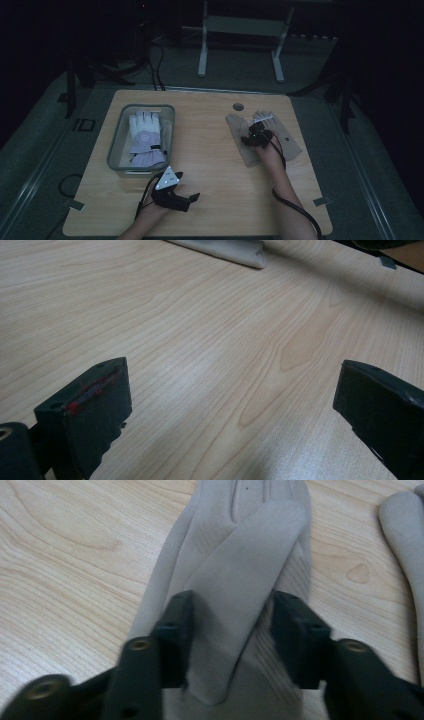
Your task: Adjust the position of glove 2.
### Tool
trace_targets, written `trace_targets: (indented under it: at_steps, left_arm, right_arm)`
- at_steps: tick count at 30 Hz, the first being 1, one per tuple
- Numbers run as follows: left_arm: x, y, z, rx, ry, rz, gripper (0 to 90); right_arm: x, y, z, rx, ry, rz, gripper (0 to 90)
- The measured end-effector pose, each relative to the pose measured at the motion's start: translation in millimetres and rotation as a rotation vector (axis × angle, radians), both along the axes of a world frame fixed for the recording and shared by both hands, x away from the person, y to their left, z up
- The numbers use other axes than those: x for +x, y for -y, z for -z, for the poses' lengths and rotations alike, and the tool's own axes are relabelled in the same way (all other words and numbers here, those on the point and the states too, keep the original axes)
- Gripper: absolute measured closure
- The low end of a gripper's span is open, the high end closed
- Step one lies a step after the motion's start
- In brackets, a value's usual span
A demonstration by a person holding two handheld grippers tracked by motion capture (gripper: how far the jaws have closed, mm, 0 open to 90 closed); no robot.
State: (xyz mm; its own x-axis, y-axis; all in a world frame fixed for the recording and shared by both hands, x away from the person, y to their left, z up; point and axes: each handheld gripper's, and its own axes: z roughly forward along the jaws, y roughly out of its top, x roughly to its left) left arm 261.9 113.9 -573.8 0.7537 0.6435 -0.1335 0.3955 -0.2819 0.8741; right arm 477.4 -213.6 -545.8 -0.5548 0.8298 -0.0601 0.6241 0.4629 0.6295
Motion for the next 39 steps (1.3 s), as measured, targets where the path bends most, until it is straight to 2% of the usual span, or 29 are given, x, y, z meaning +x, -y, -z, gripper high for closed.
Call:
trace_targets:
  at_steps: [1,2,4,7,8,10,12,14,15,20,22,26,28,33,36,39]
  left_arm:
    - [-0.3,0.4,0.1,0.001,0.002,0.002,2.5]
    - [-0.3,0.5,0.2,-0.001,0.002,0.003,2.5]
    - [-0.3,0.4,0.2,-0.004,0.001,0.001,2.5]
    - [0.2,-0.1,0.6,-0.007,-0.004,0.0,2.5]
    - [0.2,-0.1,0.6,-0.007,-0.004,0.0,2.5]
    - [0.5,-0.1,0.9,-0.008,-0.007,-0.001,2.5]
    - [0.7,-0.4,1.0,-0.01,-0.006,-0.003,2.5]
    - [0.9,-0.6,1.0,-0.011,-0.005,-0.003,2.5]
    - [1.0,-0.9,0.9,-0.013,-0.008,-0.005,2.5]
    - [0.2,-1.0,0.3,-0.021,0.003,-0.014,2.5]
    - [0.3,-1.0,0.2,-0.022,-0.002,-0.015,2.5]
    - [0.1,-1.6,-0.2,-0.022,0.001,-0.016,2.5]
    - [0.3,-1.3,-0.3,-0.021,-0.002,-0.013,2.5]
    - [-0.2,-1.1,-1.0,-0.026,0.001,-0.014,2.5]
    - [-0.7,-1.2,-1.5,-0.027,0.007,-0.014,2.5]
    - [-0.9,-1.5,-1.7,-0.031,0.016,-0.017,2.5]
  right_arm:
    - [-2.1,-2.3,0.0,-0.003,0.007,-0.004,66.0]
    - [-2.7,-3.2,-0.3,-0.006,0.007,-0.007,70.4]
    - [-3.4,-4.7,-0.6,-0.01,0.006,-0.004,73.8]
    - [-5.2,-9.6,-1.7,0.002,-0.008,0.041,78.8]
    - [-5.2,-9.6,-1.7,0.002,-0.008,0.041,78.8]
    - [-6.7,-9.9,-4.1,0.034,-0.021,0.082,80.0]
    - [-8.7,-10.6,-7.2,0.068,-0.023,0.101,80.1]
    - [-10.4,-12.0,-9.2,0.077,-0.021,0.112,80.2]
    - [-13.7,-14.3,-13.8,0.117,-0.024,0.124,80.2]
    - [-21.5,-21.0,-25.3,0.159,-0.006,0.146,80.3]
    - [-28.3,-25.1,-34.6,0.198,0.005,0.17,80.3]
    - [-35.7,-29.7,-43.3,0.212,0.025,0.194,80.3]
    - [-45.3,-35.7,-52.1,0.227,0.049,0.222,80.3]
    - [-56.0,-44.5,-65.1,0.244,0.079,0.238,80.3]
    - [-59.9,-46.7,-68.8,0.239,0.095,0.251,80.3]
    - [-67.4,-48.1,-72.0,0.256,0.108,0.268,80.3]
